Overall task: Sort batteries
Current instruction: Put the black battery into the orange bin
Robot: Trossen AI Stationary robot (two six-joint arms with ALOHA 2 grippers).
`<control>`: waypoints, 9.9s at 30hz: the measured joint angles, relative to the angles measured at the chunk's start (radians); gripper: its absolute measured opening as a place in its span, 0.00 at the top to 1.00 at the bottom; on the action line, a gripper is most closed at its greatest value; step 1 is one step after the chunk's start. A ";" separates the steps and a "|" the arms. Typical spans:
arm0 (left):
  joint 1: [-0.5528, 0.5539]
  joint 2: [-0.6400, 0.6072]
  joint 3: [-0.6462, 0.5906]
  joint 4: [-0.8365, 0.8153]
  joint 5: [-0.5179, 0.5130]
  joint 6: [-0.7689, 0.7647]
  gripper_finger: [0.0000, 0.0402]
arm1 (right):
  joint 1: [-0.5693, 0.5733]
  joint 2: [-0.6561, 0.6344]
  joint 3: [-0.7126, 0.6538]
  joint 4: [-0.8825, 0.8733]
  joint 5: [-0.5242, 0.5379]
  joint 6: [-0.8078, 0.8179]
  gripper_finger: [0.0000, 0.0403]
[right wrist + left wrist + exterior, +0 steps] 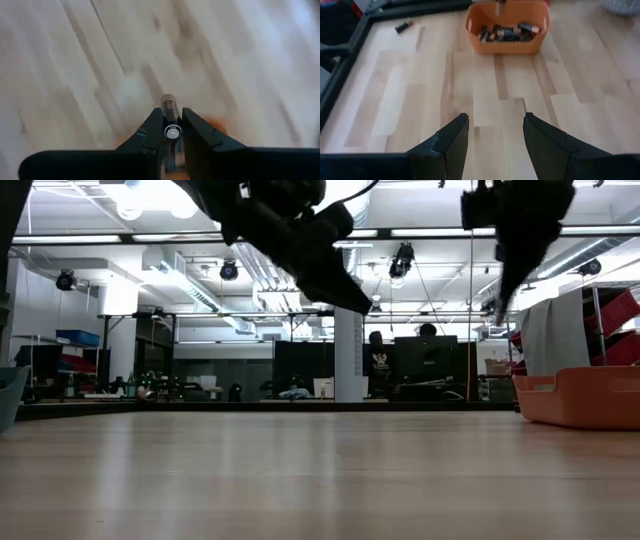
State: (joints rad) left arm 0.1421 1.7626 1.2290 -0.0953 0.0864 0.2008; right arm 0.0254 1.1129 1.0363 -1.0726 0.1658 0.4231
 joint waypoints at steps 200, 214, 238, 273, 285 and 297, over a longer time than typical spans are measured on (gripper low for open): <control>0.019 -0.850 -0.570 0.327 -0.420 0.131 1.00 | -1.039 0.902 0.398 -0.292 0.169 0.483 0.97; 0.019 -0.850 -0.570 0.324 -0.420 0.131 1.00 | -1.078 0.902 0.393 -0.257 0.118 0.507 0.97; 0.019 -0.850 -0.570 0.326 -0.420 0.143 1.00 | -1.015 0.897 0.354 -0.183 0.066 0.490 0.97; 0.020 -0.847 -0.570 0.303 -0.420 0.154 1.00 | -1.039 1.048 0.410 -0.492 0.324 0.661 0.97; 0.019 -0.847 -0.570 0.303 -0.420 0.154 1.00 | -1.038 1.048 0.410 -0.471 0.282 0.624 0.97; 0.020 -0.847 -0.570 0.302 -0.420 0.154 1.00 | -1.038 1.047 0.383 -0.436 0.283 0.640 0.97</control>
State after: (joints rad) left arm 0.1618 0.9160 0.6594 0.2070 -0.3338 0.3550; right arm -1.0126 2.1597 1.4193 -1.5085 0.4489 1.0630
